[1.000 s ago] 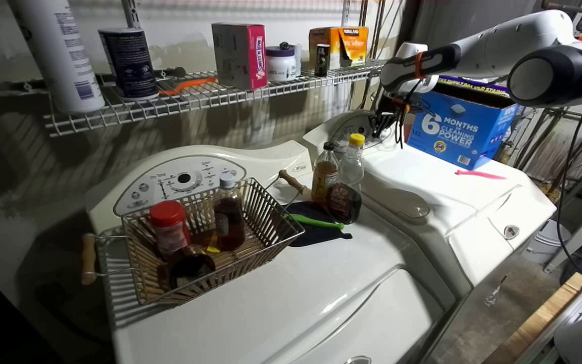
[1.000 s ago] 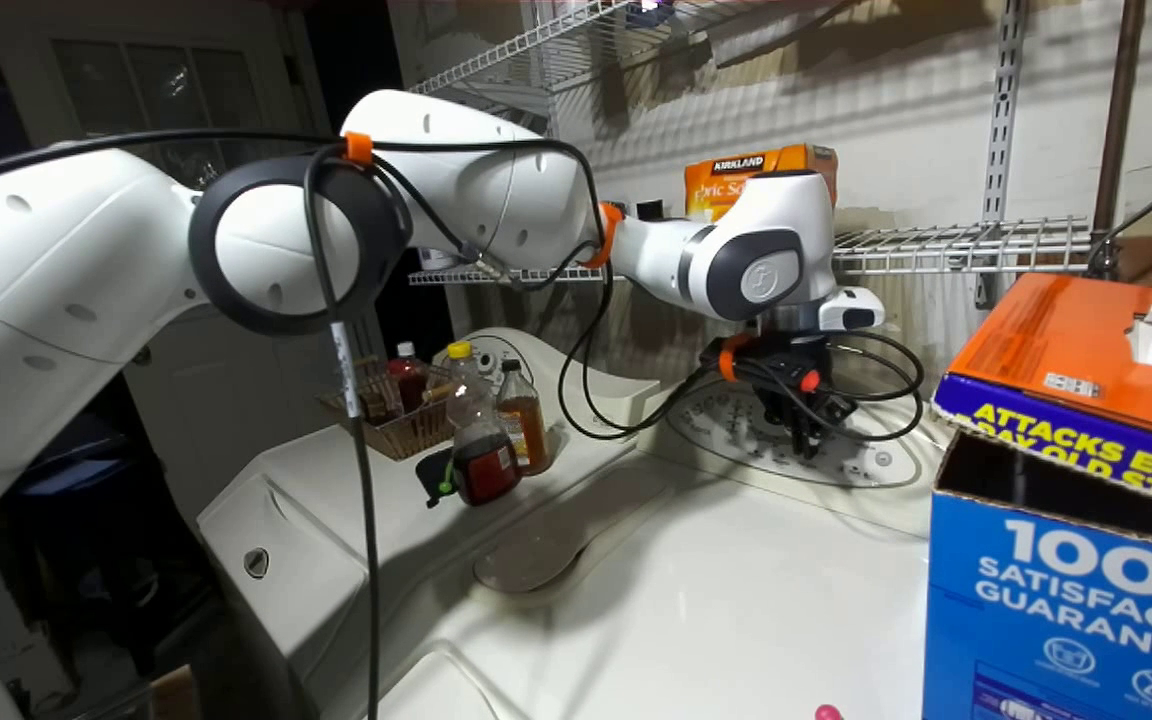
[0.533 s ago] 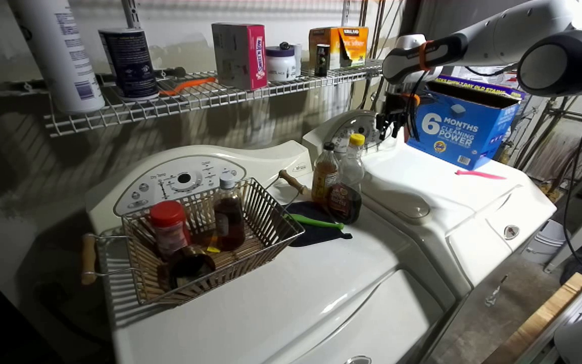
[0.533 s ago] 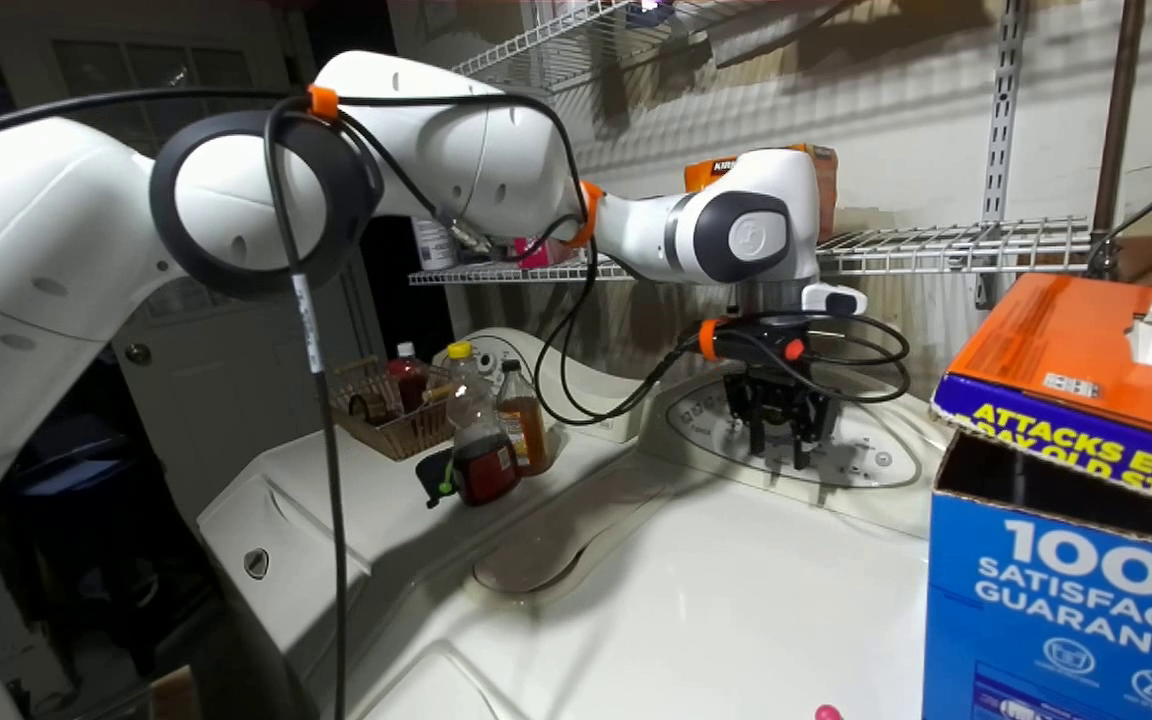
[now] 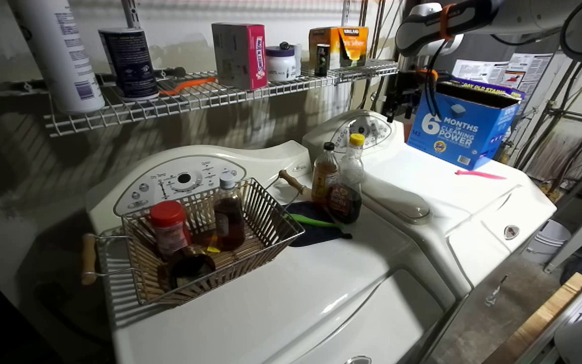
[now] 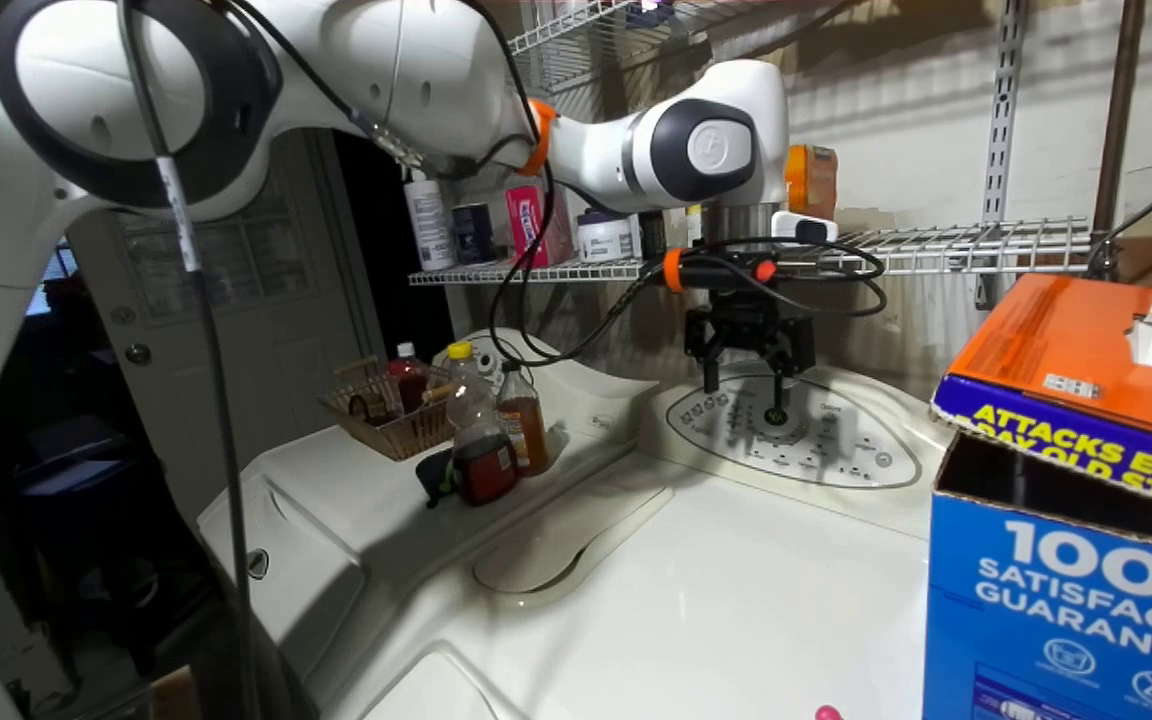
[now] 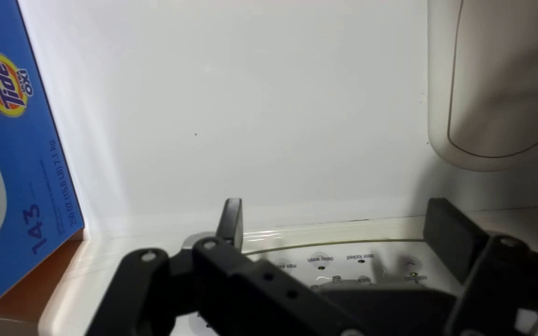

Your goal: Press the button on the dishwasher

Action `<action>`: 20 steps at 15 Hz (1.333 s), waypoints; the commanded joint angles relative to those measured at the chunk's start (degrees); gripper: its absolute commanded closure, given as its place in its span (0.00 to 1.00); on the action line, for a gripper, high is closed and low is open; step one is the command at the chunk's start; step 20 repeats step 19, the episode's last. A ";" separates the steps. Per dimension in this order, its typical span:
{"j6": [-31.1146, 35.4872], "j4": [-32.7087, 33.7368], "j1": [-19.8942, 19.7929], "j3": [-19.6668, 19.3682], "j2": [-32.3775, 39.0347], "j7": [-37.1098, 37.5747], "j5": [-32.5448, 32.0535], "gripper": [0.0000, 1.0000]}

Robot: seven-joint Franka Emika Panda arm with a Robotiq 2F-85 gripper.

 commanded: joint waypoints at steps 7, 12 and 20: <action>16.17 -20.82 -0.19 2.37 -19.06 -10.20 1.93 0.00; 14.11 -17.96 0.61 1.53 -17.46 -8.73 0.72 0.00; 14.77 -18.90 0.61 1.53 -17.61 -8.84 0.72 0.00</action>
